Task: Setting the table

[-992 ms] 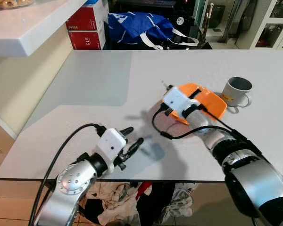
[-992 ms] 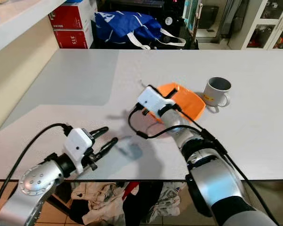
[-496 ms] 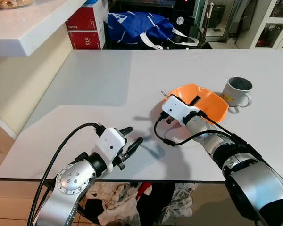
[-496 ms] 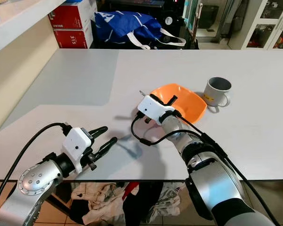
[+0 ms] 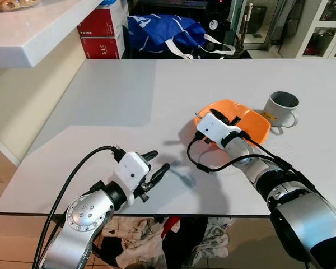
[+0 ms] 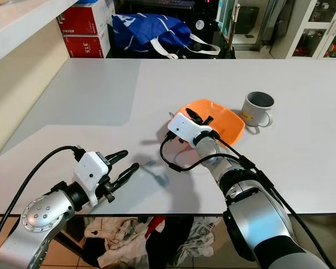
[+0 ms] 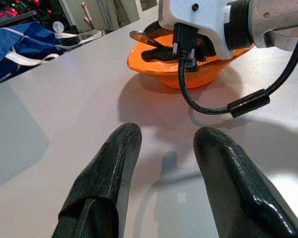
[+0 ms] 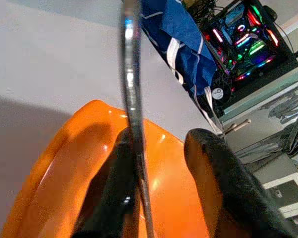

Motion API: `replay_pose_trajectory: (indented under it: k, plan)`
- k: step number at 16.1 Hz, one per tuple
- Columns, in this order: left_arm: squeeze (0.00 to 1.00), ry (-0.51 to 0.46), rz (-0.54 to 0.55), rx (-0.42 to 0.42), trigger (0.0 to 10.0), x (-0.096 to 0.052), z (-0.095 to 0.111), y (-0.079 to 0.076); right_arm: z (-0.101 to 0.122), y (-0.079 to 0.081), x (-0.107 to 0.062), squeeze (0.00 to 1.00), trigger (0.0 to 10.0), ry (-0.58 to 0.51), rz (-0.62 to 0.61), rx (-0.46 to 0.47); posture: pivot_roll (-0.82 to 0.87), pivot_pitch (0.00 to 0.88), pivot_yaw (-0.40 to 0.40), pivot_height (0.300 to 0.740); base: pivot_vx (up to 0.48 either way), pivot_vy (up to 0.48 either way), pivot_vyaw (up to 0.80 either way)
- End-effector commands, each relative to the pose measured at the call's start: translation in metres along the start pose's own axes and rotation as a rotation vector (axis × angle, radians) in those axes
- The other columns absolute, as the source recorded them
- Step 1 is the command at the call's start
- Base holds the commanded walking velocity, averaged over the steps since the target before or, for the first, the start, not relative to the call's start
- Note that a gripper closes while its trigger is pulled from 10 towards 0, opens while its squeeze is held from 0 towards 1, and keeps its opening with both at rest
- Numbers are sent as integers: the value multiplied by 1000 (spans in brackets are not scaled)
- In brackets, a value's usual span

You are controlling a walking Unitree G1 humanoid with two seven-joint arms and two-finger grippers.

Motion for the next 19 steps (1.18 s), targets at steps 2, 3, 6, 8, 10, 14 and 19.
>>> replay_pose_trajectory:
  k: [2,3,6,8,10,14,19]
  plan:
    - [0,-6,-4,13,10000,1,2,3,-4,0,-1,1000,10000,17,1,-6,178,0,41,740,0,0,0]
    - [0,-6,-5,14,10000,1,3,3,-4,0,-1,1000,10000,15,2,-3,178,0,41,740,0,0,0]
    - [0,-8,-6,19,10000,2,3,3,-6,4,-2,1000,10000,27,15,-12,178,0,41,740,0,0,0]
    - [0,-8,-5,21,10000,2,3,3,-6,5,-2,1000,10000,28,18,-12,178,0,41,740,0,0,0]
    - [0,-7,-5,23,10000,2,3,4,-8,6,-3,1000,10000,32,20,-21,177,0,43,740,0,0,0]
    - [0,-6,-4,25,10000,2,2,4,-12,8,-5,1000,10000,46,32,-39,175,0,41,740,0,0,0]
    - [0,-11,-3,30,10000,4,3,4,-11,1,-4,1000,10000,33,-1,-73,171,0,41,740,0,0,0]
Point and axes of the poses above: a point about 5 cm out from each wrist's last joint towards the gripper, its own x axis pointing out of the wrist towards the gripper, its own z axis along the axis of the wrist's last joint, y = z × x, the point moved 4 cm from there along x, pointing out of the wrist towards the gripper, and after that the axes turned 3 degrees about -x, right-handed, at the moved point
